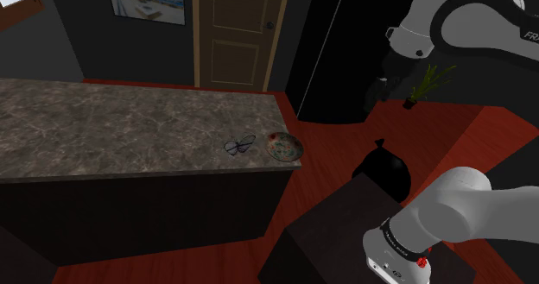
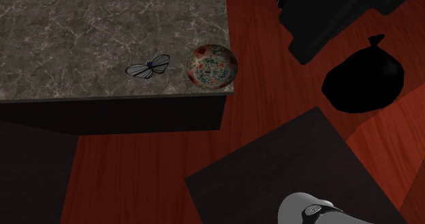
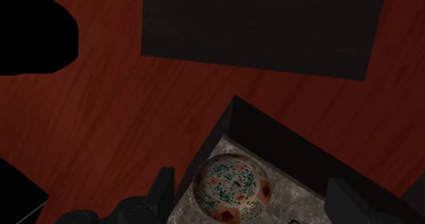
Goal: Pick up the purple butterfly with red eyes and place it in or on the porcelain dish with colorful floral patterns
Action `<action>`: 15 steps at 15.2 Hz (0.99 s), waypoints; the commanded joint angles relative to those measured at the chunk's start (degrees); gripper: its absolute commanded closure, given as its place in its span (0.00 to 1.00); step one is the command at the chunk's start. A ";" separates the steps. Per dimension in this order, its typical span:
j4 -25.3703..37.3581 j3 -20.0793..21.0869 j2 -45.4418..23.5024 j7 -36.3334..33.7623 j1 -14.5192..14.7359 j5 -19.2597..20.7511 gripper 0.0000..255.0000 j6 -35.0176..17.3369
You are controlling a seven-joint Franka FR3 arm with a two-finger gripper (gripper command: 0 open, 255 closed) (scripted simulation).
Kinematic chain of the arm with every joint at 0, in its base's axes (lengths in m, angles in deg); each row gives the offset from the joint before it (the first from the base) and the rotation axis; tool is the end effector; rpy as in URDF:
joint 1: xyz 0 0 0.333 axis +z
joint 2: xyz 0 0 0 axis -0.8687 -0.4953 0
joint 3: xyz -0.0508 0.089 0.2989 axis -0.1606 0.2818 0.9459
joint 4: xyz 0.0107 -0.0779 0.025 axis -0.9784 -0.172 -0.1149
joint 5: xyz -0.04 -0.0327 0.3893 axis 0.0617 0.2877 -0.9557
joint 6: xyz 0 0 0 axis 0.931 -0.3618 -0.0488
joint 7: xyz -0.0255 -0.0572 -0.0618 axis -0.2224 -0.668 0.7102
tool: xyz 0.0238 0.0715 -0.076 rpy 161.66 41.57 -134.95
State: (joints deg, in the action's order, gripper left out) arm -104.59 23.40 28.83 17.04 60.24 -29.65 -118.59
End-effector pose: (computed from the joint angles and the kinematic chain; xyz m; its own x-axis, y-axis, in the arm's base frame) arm 0.2947 0.0117 0.5797 0.9984 0.0565 0.0035 0.0560 -0.9948 0.0848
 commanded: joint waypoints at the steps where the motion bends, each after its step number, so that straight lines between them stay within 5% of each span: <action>1: 0.00 0.00 0.00 0.00 0.00 0.00 0.00 0.00; 15: -3.83 5.48 -22.29 -8.30 1.16 -4.06 0.00 -27.67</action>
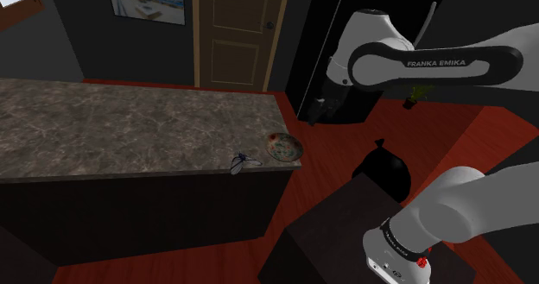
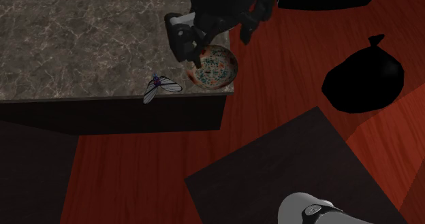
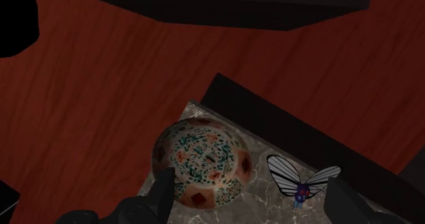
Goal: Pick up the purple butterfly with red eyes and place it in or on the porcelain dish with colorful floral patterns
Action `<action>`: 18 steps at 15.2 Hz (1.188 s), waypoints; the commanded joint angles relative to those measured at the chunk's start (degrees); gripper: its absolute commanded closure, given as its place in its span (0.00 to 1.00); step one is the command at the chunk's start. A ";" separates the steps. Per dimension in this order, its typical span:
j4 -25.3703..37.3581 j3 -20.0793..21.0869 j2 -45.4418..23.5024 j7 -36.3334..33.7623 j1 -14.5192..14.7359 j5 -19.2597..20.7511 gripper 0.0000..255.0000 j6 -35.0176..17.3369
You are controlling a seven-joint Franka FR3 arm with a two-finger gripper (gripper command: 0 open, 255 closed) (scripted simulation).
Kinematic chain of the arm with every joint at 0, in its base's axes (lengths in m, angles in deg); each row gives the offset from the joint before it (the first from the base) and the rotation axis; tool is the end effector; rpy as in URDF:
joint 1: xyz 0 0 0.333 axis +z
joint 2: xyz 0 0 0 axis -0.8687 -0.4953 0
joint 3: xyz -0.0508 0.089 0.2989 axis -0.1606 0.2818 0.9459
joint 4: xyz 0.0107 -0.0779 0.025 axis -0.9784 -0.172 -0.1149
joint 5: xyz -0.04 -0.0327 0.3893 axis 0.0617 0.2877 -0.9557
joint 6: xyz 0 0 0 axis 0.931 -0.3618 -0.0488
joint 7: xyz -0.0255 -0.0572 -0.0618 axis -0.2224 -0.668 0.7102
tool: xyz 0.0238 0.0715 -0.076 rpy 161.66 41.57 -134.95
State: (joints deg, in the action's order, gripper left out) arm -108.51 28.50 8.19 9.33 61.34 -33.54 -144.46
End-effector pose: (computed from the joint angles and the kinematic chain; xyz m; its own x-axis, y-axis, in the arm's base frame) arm 0.3988 0.0642 0.4582 0.9993 0.0236 0.0306 0.0223 -0.9988 0.0428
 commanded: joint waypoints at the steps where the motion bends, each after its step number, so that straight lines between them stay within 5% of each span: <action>1: 0.45 0.77 -3.71 -1.18 0.09 -0.24 0.00 -3.63; 18: 19.00 4.08 -41.67 -13.01 1.81 5.60 0.00 -24.95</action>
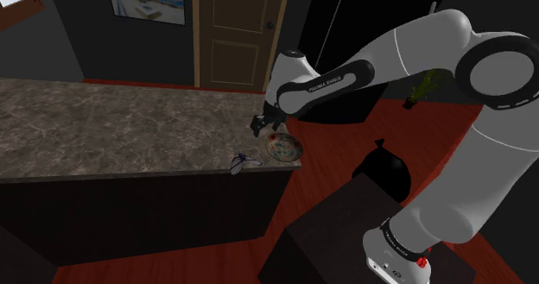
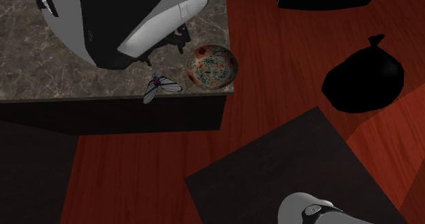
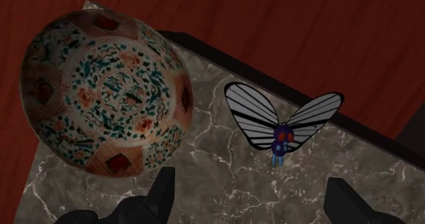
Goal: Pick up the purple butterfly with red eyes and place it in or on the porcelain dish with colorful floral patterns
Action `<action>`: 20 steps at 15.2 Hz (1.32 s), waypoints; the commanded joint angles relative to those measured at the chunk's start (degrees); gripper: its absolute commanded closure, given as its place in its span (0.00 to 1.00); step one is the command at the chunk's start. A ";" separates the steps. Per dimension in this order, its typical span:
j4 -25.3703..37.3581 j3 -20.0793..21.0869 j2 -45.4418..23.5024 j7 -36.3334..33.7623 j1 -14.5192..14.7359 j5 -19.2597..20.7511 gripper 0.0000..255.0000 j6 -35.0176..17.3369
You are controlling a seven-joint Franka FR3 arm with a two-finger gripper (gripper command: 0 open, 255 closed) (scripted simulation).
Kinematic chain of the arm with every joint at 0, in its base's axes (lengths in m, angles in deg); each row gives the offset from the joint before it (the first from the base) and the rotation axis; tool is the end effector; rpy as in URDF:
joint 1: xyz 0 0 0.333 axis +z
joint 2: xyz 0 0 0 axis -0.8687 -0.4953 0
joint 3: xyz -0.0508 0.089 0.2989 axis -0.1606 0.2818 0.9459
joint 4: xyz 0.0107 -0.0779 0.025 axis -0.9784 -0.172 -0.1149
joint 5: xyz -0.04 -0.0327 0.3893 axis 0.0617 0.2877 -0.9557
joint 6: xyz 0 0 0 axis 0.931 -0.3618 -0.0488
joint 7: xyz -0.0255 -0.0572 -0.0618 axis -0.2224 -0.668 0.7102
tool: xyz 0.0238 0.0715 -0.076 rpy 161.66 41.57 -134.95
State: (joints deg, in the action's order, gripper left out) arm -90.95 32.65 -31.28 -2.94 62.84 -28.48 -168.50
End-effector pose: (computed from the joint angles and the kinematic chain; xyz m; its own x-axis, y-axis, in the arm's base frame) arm 0.5483 0.1396 0.3016 0.9973 -0.0246 0.0695 -0.0233 -0.9996 -0.0183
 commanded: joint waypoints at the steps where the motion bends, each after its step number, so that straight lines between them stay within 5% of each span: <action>1: 3.21 -0.21 -4.44 -1.38 0.67 1.04 0.00 -1.49; 11: 24.51 -2.02 -26.09 -5.38 4.73 3.69 0.00 -3.25; 20: 26.66 -2.81 -31.14 -5.81 5.49 4.42 0.00 -6.16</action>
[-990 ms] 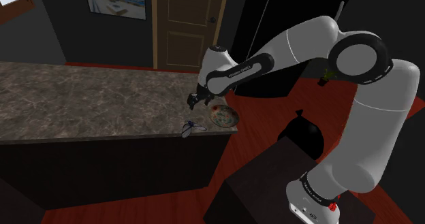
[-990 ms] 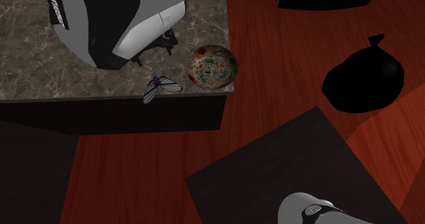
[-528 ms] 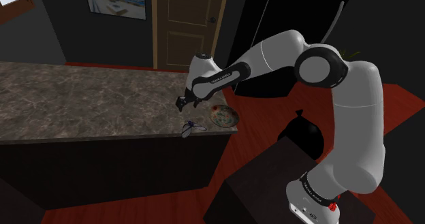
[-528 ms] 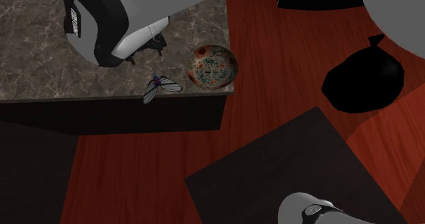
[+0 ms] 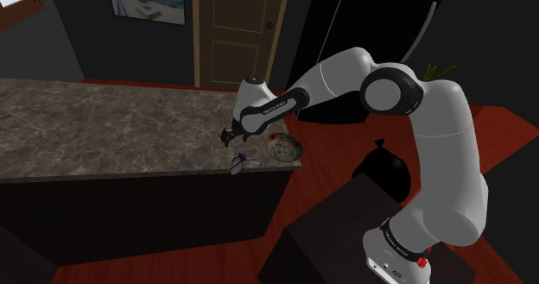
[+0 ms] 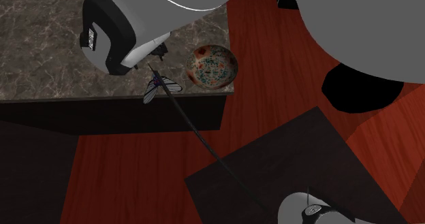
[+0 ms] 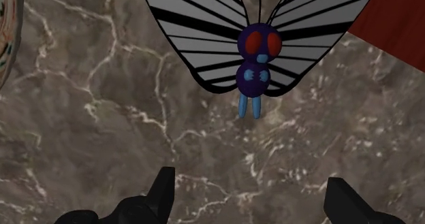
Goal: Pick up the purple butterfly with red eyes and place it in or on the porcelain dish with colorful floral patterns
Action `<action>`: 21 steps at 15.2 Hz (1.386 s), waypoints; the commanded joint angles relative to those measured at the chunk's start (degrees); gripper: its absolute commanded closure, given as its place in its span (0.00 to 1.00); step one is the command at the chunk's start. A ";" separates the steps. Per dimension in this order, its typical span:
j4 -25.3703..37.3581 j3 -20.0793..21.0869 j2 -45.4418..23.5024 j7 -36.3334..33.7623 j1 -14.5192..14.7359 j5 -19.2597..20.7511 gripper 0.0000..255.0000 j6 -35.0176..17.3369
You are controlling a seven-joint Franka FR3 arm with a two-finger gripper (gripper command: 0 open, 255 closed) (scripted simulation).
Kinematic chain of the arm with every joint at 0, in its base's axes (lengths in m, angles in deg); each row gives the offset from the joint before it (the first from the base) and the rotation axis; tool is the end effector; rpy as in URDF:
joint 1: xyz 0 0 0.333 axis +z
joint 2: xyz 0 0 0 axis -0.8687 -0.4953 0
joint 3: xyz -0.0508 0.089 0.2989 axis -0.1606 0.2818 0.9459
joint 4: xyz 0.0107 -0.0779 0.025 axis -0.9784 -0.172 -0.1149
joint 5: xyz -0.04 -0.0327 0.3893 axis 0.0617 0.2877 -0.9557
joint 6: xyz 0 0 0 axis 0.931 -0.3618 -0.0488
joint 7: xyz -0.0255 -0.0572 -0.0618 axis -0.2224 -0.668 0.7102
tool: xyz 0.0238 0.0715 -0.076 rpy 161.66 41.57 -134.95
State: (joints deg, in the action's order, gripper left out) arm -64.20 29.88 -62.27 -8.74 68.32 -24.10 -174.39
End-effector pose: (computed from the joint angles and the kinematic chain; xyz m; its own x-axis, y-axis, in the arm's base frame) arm 0.6534 0.1920 0.1662 0.9941 -0.0572 0.0924 -0.0519 -0.9969 -0.0585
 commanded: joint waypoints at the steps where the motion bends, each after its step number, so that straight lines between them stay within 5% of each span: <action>1: -0.08 -0.04 -0.16 -0.01 0.01 0.04 0.00 -0.27; 6: -0.08 -0.04 -0.16 -0.01 0.01 0.04 0.00 -0.26; 7: -0.08 -0.04 -0.16 -0.01 0.01 0.04 1.00 -0.26; 16: -0.08 -0.04 -0.16 -0.01 0.01 0.04 1.00 -0.26; 17: -0.08 -0.04 -0.16 -0.01 0.01 0.04 0.00 -0.26; 21: -13.89 3.11 8.64 3.43 -2.91 -1.02 0.00 -6.38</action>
State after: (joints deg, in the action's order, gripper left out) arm -74.60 32.21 -55.74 -6.14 66.09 -24.85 -179.11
